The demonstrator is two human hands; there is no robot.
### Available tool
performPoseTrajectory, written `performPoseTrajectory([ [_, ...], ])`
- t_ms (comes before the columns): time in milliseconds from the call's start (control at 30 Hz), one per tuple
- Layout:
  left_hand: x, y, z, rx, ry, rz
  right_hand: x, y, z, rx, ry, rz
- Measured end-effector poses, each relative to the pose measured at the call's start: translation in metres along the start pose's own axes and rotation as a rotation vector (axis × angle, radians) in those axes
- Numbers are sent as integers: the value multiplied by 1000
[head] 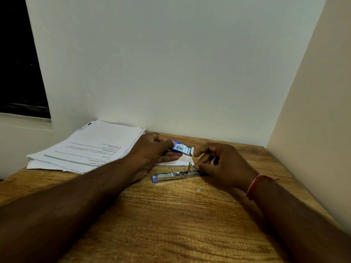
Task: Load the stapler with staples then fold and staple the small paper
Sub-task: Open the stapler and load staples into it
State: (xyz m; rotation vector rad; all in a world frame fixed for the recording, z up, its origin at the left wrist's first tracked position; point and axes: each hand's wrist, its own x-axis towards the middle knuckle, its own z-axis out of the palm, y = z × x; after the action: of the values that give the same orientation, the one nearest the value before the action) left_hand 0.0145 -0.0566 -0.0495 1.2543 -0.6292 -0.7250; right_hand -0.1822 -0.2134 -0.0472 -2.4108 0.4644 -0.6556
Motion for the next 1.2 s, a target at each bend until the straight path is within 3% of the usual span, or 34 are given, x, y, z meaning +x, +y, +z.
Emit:
performPoseTrajectory([
  [267,1,-1,-2,48,-12,15,2,1,-2,-33,-26,-13],
  [467,1,-1,-2,25,-16,21,4,6,-1,-21,166,-17],
  [967,2,-8,0,-21,-111,45,4,-1,14,277,244,0],
  [1200,-2,-11,2,-4,-177,98,2,-6,16,576,194,33],
])
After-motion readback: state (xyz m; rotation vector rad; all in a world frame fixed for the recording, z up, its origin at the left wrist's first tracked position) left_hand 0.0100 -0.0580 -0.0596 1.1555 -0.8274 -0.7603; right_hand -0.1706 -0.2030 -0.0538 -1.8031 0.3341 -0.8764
